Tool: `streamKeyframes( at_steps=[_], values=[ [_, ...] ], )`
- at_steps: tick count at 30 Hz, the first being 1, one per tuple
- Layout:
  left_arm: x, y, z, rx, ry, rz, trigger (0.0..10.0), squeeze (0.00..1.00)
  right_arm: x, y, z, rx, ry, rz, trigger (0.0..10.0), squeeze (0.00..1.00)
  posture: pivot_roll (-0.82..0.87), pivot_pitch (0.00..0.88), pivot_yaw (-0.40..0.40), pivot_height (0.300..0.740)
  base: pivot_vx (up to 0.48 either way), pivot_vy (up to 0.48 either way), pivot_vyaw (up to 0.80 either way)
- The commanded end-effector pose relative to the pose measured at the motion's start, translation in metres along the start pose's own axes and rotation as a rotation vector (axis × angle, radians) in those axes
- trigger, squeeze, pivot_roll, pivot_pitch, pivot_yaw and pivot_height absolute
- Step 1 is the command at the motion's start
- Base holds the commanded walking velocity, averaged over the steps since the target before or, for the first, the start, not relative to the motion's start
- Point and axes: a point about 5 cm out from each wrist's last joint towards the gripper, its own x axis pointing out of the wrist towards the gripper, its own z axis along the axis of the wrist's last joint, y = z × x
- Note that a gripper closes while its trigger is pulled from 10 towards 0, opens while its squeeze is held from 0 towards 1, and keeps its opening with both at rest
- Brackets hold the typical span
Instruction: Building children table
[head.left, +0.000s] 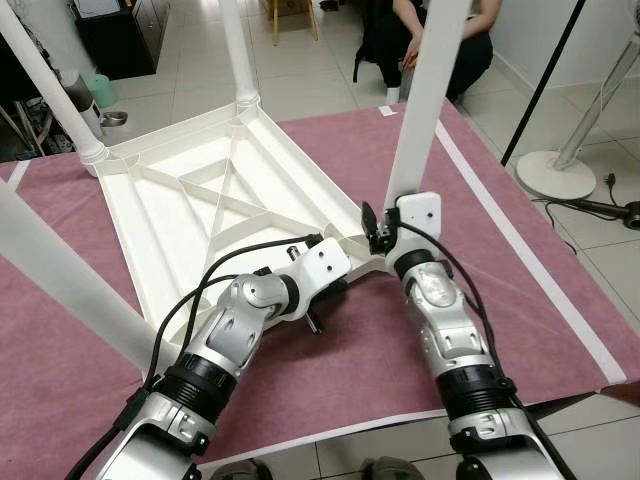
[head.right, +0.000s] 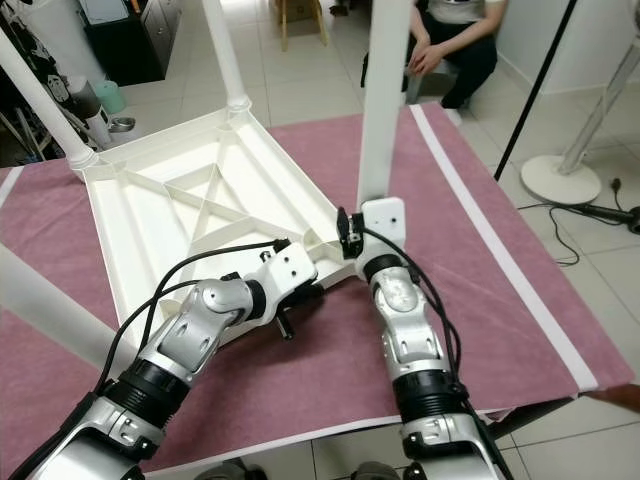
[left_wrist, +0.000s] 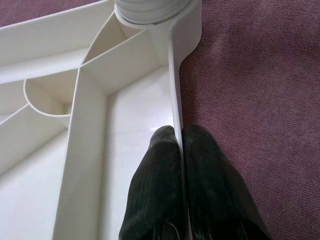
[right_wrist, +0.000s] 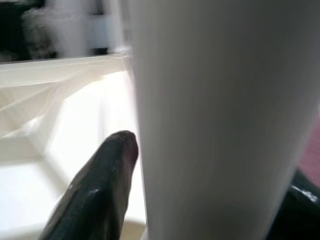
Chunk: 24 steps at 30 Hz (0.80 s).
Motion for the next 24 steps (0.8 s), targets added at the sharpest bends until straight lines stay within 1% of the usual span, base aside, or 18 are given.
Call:
streamKeyframes(
  at_steps=[1, 2, 3, 4, 5, 6, 7, 8, 10, 11, 14, 16, 18, 19, 20, 21, 24],
  values=[
    [0.000, -0.002, -0.019, -0.019, 0.086, 0.021, 0.0, 0.00, -0.008, 0.008, 0.009, 0.018, -0.008, 0.231, 10.0, 0.00, -0.03, 0.000, 0.121, 0.740, 0.000, 0.000, 0.00],
    [0.000, -0.002, -0.019, -0.019, 0.086, 0.021, 0.0, 0.00, -0.008, 0.008, 0.009, 0.018, -0.008, 0.231, 10.0, 0.00, -0.03, 0.000, 0.121, 0.740, 0.000, 0.000, 0.00],
    [-0.001, -0.002, -0.019, -0.019, 0.087, 0.021, 0.0, 0.00, -0.015, 0.003, 0.010, 0.007, 0.017, 0.321, 10.0, 0.00, -0.03, 0.000, 0.123, 0.740, 0.000, 0.000, 0.00],
    [-0.001, -0.002, -0.019, -0.019, 0.087, 0.021, 0.0, 0.00, -0.015, 0.003, 0.010, 0.007, 0.017, 0.321, 10.0, 0.00, -0.03, 0.000, 0.123, 0.740, 0.000, 0.000, 0.00],
    [-0.001, -0.002, -0.019, -0.019, 0.087, 0.020, 0.0, 0.00, -0.020, -0.004, 0.009, -0.007, 0.044, 0.367, 10.0, 0.00, -0.03, 0.000, 0.125, 0.740, 0.000, 0.000, 0.00],
    [-0.001, -0.002, -0.019, -0.019, 0.087, 0.020, 0.0, 0.00, -0.020, -0.004, 0.009, -0.007, 0.044, 0.367, 10.0, 0.00, -0.03, 0.000, 0.125, 0.740, 0.000, 0.000, 0.00],
    [-0.001, -0.002, -0.020, -0.017, 0.088, 0.018, 0.0, 0.00, -0.021, -0.015, 0.007, -0.040, 0.075, 0.408, 10.0, 0.00, -0.03, 0.000, 0.130, 0.740, 0.000, 0.000, 0.00],
    [-0.002, -0.001, -0.020, -0.016, 0.089, 0.017, 0.0, 0.00, -0.019, -0.018, 0.007, -0.047, 0.081, 0.414, 10.0, 0.00, -0.02, 0.000, 0.132, 0.740, 0.000, 0.000, 0.00],
    [-0.002, -0.001, -0.020, -0.015, 0.089, 0.016, 0.0, 0.00, -0.017, -0.020, 0.007, -0.048, 0.083, 0.419, 10.0, 0.00, -0.02, 0.000, 0.134, 0.740, 0.000, 0.000, 0.00],
    [-0.002, -0.001, -0.020, -0.013, 0.089, 0.015, 0.0, 0.00, -0.013, -0.024, 0.008, -0.059, 0.085, 0.411, 10.0, 0.00, -0.02, 0.000, 0.135, 0.740, 0.000, 0.000, 0.00],
    [-0.002, -0.001, -0.020, -0.012, 0.090, 0.014, 0.0, 0.00, -0.010, -0.027, 0.009, -0.065, 0.087, 0.412, 10.0, 0.00, -0.02, 0.000, 0.135, 0.740, 0.000, 0.000, 0.00],
    [-0.003, -0.002, -0.020, -0.009, 0.093, 0.013, 0.0, 0.00, 0.000, -0.033, 0.012, -0.084, 0.082, 0.391, 10.0, 0.00, -0.01, 0.000, 0.135, 0.740, 0.000, 0.000, 0.00],
    [-0.003, -0.002, -0.020, -0.009, 0.095, 0.014, 0.0, 0.00, 0.002, -0.033, 0.013, -0.080, 0.083, 0.395, 10.0, 0.00, -0.01, 0.000, 0.135, 0.740, 0.000, 0.000, 0.00],
    [-0.004, -0.002, -0.021, -0.010, 0.096, 0.015, 0.0, 0.00, 0.004, -0.032, 0.013, -0.080, 0.084, 0.380, 1.9, 0.00, 0.00, 0.000, 0.128, 0.740, 0.000, 0.000, 0.00],
    [-0.004, -0.002, -0.021, -0.010, 0.096, 0.015, 0.0, 0.00, 0.004, -0.032, 0.013, -0.080, 0.084, 0.380, 1.9, 0.00, 0.00, 0.000, 0.128, 0.740, 0.000, 0.000, 0.00],
    [-0.005, -0.002, -0.022, -0.012, 0.097, 0.018, 0.0, 0.00, 0.004, -0.029, 0.011, -0.065, 0.085, 0.387, 0.0, 0.00, 0.00, 0.000, 0.124, 0.740, 0.000, 0.000, 0.00],
    [-0.005, -0.002, -0.022, -0.012, 0.097, 0.018, 0.0, 0.00, 0.004, -0.029, 0.011, -0.065, 0.085, 0.387, 0.0, 0.00, 0.00, 0.000, 0.124, 0.740, 0.000, 0.000, 0.00]
  ],
)
